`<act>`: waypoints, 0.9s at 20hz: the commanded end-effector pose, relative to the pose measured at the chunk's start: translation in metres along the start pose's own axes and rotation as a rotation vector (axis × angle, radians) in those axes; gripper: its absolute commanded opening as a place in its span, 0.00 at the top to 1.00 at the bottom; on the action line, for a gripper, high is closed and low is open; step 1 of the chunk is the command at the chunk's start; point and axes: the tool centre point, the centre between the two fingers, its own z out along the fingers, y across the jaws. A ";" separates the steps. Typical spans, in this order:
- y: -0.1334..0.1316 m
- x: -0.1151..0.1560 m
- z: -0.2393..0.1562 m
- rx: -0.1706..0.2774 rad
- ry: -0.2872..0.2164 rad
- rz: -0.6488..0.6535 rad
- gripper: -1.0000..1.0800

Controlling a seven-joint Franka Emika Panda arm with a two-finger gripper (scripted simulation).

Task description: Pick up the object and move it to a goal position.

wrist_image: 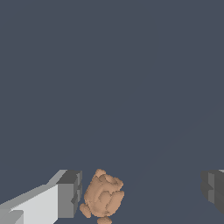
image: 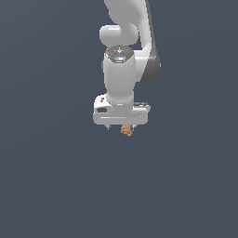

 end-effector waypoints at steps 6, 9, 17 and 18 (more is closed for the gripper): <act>0.018 0.003 -0.001 -0.017 0.005 0.020 0.04; 0.034 0.005 -0.003 -0.032 0.010 0.035 0.04; 0.032 0.002 0.000 -0.032 0.008 0.049 0.04; 0.031 0.001 0.002 -0.032 0.007 0.055 0.04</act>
